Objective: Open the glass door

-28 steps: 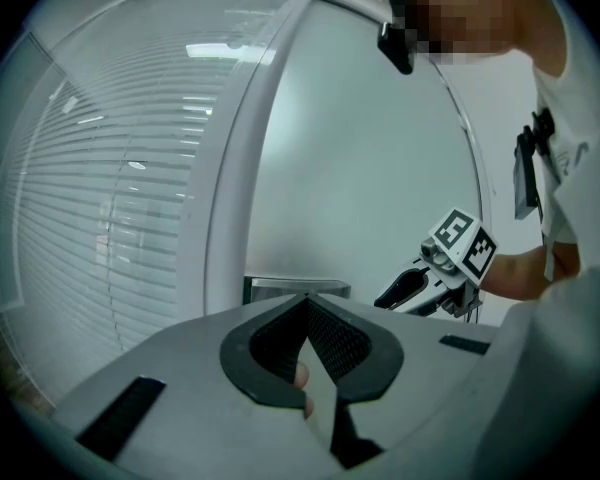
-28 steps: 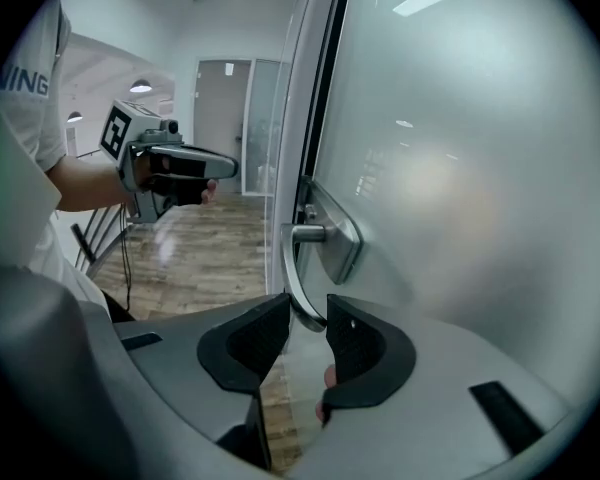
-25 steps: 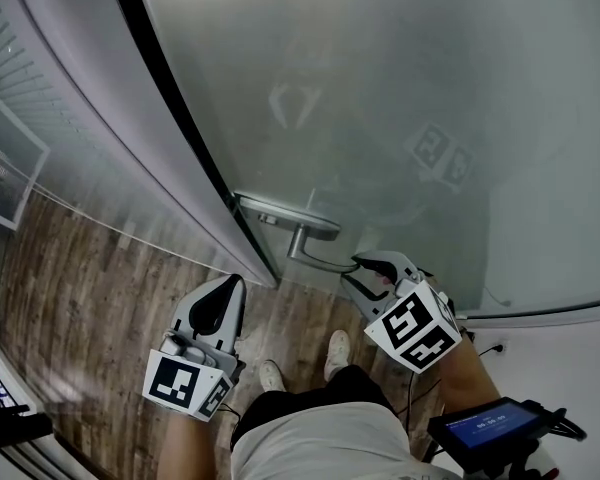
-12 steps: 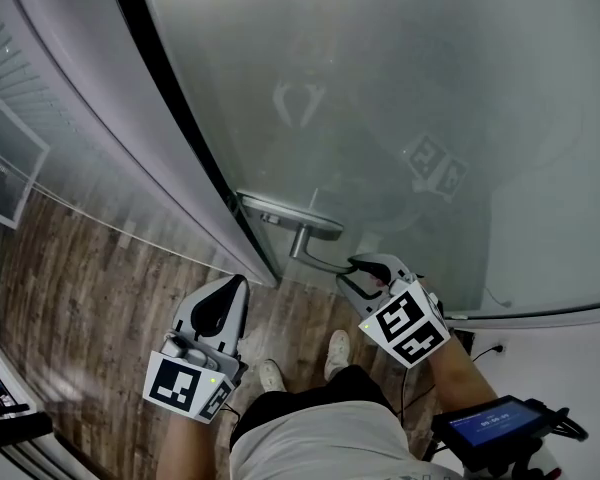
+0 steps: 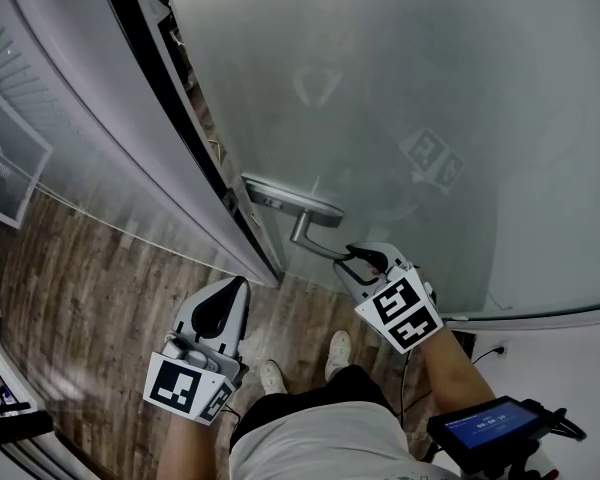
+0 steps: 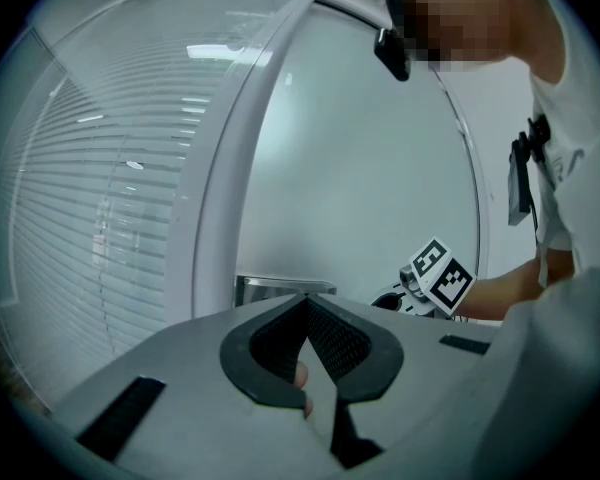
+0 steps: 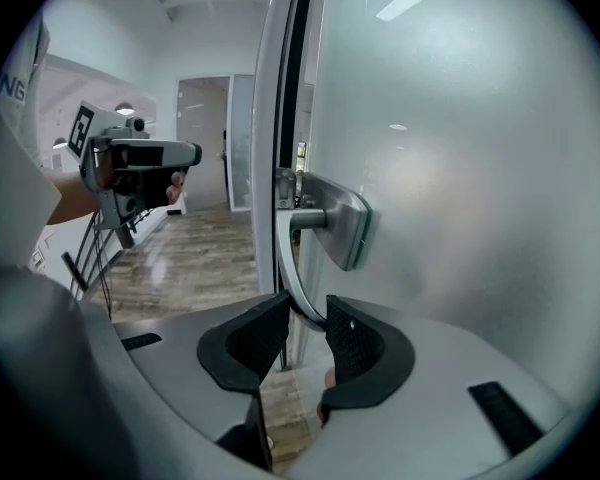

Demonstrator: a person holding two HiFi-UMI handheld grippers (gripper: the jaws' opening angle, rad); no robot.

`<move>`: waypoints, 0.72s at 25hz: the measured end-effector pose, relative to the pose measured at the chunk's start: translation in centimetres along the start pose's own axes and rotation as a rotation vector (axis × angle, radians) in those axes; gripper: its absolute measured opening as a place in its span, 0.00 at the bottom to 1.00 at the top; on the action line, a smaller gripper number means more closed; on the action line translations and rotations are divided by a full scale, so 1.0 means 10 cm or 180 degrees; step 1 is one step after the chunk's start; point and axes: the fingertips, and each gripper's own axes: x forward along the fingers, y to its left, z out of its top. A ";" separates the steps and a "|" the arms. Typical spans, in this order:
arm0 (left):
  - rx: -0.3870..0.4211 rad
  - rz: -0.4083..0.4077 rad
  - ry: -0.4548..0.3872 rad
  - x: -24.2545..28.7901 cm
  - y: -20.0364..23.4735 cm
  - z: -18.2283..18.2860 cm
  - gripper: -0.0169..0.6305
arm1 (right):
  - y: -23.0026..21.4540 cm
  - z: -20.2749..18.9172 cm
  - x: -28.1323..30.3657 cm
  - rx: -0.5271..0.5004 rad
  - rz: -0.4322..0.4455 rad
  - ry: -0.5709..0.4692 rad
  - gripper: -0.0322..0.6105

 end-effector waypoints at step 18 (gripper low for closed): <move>0.0040 -0.0042 -0.0082 0.10 -0.28 -0.03 0.02 | -0.79 -0.03 0.22 0.0217 -0.0330 -0.0070 0.23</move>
